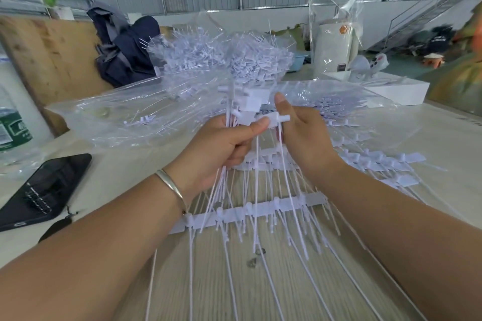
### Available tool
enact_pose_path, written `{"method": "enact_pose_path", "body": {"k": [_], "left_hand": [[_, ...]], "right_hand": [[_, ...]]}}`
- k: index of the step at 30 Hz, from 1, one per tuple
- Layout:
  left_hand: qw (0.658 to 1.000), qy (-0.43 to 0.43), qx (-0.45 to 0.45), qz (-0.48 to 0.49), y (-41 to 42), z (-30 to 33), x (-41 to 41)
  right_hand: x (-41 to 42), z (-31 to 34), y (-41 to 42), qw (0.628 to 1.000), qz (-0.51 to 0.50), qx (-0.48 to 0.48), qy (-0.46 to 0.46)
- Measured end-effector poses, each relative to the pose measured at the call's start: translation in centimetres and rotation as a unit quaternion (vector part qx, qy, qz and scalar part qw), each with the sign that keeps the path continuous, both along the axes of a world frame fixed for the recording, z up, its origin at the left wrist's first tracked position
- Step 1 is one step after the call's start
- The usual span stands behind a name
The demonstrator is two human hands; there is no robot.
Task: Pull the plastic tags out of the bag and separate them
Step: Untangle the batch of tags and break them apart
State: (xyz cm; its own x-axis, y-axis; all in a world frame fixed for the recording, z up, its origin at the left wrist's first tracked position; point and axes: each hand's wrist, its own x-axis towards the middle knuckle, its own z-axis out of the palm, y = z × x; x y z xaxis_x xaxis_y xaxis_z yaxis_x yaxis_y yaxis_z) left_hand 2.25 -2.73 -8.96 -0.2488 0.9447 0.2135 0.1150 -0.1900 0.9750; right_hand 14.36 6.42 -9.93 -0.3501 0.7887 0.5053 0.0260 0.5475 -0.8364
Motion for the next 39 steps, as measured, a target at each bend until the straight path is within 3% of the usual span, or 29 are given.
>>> {"method": "enact_pose_path", "body": {"k": [5, 11, 17, 21, 25, 27, 29, 31, 35, 39], "left_hand": [[0.995, 0.01, -0.007, 0.1, 0.2, -0.3, -0.5], [0.998, 0.027, -0.05, 0.024, 0.1, -0.1, -0.3], [0.996, 0.067, -0.065, 0.009, 0.0, 0.0, -0.6], [0.975, 0.208, -0.081, 0.011, -0.1, -0.1, -0.6], [0.919, 0.374, -0.089, 0.089, 0.6, -0.8, -0.9], [0.936, 0.316, -0.09, 0.127, 0.7, -1.0, -1.3], [0.968, 0.206, -0.075, 0.12, 0.6, -0.9, -1.7], [0.981, 0.153, -0.078, 0.094, 0.6, -0.7, -1.8], [0.98, 0.131, -0.092, 0.119, 0.7, -0.7, -2.1], [0.986, 0.103, -0.08, 0.104, 0.5, -0.5, -1.6]], "right_hand": [[0.6, 0.2, 0.9, 0.994, -0.078, 0.046, -0.062], [0.3, 0.2, 0.6, 0.985, -0.099, 0.114, -0.087], [0.6, 0.3, 1.4, 0.969, -0.082, 0.152, -0.179], [1.2, 0.5, 1.7, 0.934, -0.037, 0.205, -0.289], [1.4, 0.5, 1.5, 0.888, -0.04, 0.275, -0.368], [1.6, 0.5, 1.9, 0.903, -0.05, 0.267, -0.333], [1.7, 0.5, 2.2, 0.937, -0.063, 0.217, -0.266], [1.7, 0.5, 2.6, 0.965, -0.07, 0.149, -0.204], [1.4, 0.1, 2.7, 0.989, -0.05, 0.02, -0.136], [1.2, -0.5, 2.2, 0.981, -0.027, 0.033, -0.189]]}}
